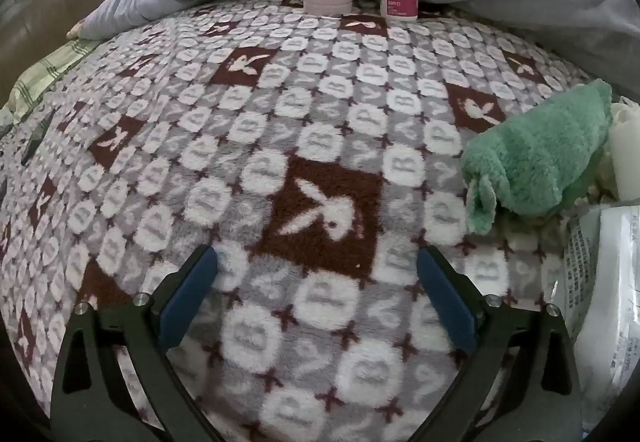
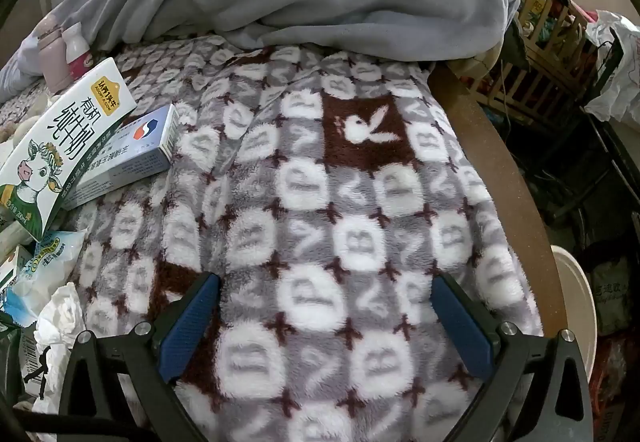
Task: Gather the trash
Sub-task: 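Move both tools over the pile of trash on the bed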
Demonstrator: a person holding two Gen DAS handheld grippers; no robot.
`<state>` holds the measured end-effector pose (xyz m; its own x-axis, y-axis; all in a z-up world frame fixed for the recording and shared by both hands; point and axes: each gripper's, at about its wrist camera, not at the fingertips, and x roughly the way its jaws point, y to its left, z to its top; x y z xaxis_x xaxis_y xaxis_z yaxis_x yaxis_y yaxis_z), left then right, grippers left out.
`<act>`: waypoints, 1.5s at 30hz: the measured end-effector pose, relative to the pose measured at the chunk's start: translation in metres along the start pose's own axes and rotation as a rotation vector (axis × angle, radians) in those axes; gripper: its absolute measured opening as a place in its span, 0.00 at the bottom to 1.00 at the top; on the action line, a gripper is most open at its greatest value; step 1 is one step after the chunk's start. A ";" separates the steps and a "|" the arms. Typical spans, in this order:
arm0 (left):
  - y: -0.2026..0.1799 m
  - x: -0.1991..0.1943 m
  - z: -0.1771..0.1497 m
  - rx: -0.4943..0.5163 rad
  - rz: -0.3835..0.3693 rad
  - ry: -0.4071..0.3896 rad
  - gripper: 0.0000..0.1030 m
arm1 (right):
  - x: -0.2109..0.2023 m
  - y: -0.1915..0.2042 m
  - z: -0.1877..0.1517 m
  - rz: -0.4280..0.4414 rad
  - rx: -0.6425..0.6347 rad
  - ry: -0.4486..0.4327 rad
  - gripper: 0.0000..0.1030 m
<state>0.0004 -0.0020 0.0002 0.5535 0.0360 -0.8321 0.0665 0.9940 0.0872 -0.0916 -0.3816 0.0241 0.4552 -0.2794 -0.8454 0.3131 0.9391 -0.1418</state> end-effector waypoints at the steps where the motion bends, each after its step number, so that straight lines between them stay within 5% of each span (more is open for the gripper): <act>1: 0.000 0.000 0.000 -0.001 -0.003 0.001 0.98 | 0.000 0.000 0.000 0.000 0.000 0.000 1.00; 15: -0.006 -0.036 -0.003 0.063 0.052 -0.055 0.98 | 0.000 0.000 0.000 0.001 0.000 0.000 1.00; 25: -0.023 -0.137 -0.006 0.057 -0.085 -0.194 0.98 | -0.012 -0.011 -0.004 0.023 -0.006 0.012 1.00; 34: -0.052 -0.197 -0.013 0.076 -0.186 -0.302 0.98 | -0.122 -0.010 -0.019 0.054 -0.004 -0.202 1.00; 45: -0.063 -0.234 -0.016 0.071 -0.231 -0.389 0.98 | -0.193 0.023 -0.012 0.134 0.002 -0.369 1.00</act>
<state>-0.1465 -0.0717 0.1801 0.7874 -0.2412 -0.5673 0.2742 0.9613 -0.0282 -0.1820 -0.3034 0.1773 0.7613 -0.2081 -0.6141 0.2319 0.9718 -0.0418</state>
